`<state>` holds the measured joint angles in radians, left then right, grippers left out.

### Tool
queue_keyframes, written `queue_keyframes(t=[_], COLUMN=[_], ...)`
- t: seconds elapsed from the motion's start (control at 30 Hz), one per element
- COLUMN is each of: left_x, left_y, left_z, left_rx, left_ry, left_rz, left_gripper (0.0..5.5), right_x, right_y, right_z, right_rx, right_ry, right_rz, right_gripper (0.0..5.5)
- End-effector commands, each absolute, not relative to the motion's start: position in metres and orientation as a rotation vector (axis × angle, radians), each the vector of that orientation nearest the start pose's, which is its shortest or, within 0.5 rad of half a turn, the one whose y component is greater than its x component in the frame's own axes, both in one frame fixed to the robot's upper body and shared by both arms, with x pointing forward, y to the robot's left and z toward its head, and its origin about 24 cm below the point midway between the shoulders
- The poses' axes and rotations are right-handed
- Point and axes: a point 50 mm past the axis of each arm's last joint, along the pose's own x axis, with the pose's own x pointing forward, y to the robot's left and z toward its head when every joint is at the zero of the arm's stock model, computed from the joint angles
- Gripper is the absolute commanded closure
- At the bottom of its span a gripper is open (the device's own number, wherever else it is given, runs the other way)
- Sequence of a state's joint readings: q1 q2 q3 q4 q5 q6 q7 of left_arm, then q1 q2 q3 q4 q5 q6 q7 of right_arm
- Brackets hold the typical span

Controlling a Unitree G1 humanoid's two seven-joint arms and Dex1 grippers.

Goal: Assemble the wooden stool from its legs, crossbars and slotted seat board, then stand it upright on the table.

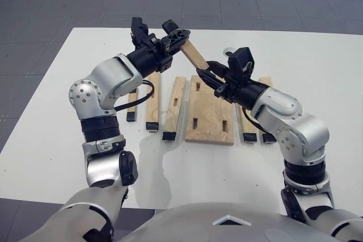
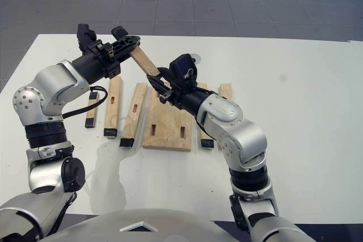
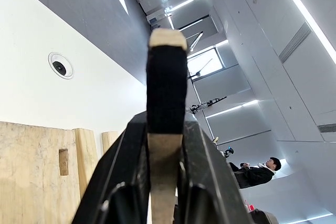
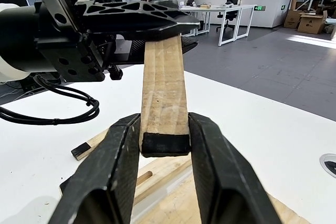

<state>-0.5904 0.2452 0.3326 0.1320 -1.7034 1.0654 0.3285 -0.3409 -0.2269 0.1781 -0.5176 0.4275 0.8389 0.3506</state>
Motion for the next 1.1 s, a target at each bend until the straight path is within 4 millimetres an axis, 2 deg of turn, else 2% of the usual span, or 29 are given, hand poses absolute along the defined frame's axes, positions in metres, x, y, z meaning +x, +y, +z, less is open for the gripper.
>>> queue_keyframes(t=[0.03,0.1,0.13,0.3,0.37,0.43,0.5,0.57,0.67,0.73,0.9,1.1], left_x=[0.309,0.310,0.310,0.316,0.319,0.314,0.299,0.281,0.265,0.264,0.268,0.275], left_y=[0.145,0.145,0.146,0.152,0.169,0.187,0.206,0.217,0.212,0.202,0.188,0.185], left_z=[0.174,0.174,0.174,0.169,0.170,0.173,0.175,0.168,0.134,0.122,0.104,0.095], left_rx=[-1.116,-1.119,-1.120,-1.039,-0.843,-0.696,-0.508,-0.348,-0.314,-0.284,-0.145,-0.086], left_ry=[0.451,0.450,0.446,0.402,0.277,0.178,0.099,0.055,0.130,0.154,0.178,0.151], left_rz=[-0.736,-0.729,-0.720,-0.560,-0.358,-0.211,-0.057,0.060,0.105,0.074,0.058,0.053], left_gripper=[5.07,5.07,5.07,5.07,5.07,5.08,5.08,5.08,5.08,5.08,5.08,5.08], right_x=[0.262,0.263,0.262,0.258,0.258,0.261,0.271,0.281,0.289,0.291,0.293,0.290], right_y=[-0.087,-0.087,-0.086,-0.084,-0.086,-0.091,-0.104,-0.113,-0.118,-0.126,-0.149,-0.150], right_z=[0.152,0.152,0.151,0.142,0.140,0.139,0.140,0.142,0.147,0.147,0.143,0.142], right_rx=[-0.034,-0.045,-0.040,-0.038,-0.051,-0.067,-0.086,-0.073,-0.064,-0.057,-0.034,-0.026], right_ry=[0.112,0.112,0.123,0.161,0.170,0.171,0.154,0.130,0.070,0.052,0.057,0.058], right_rz=[0.859,0.873,0.891,0.901,0.894,0.862,0.756,0.637,0.501,0.404,0.230,0.220], right_gripper=[4.20,4.20,3.84,3.05,2.65,2.25,1.86,1.47,1.19,1.19,1.19,1.19])
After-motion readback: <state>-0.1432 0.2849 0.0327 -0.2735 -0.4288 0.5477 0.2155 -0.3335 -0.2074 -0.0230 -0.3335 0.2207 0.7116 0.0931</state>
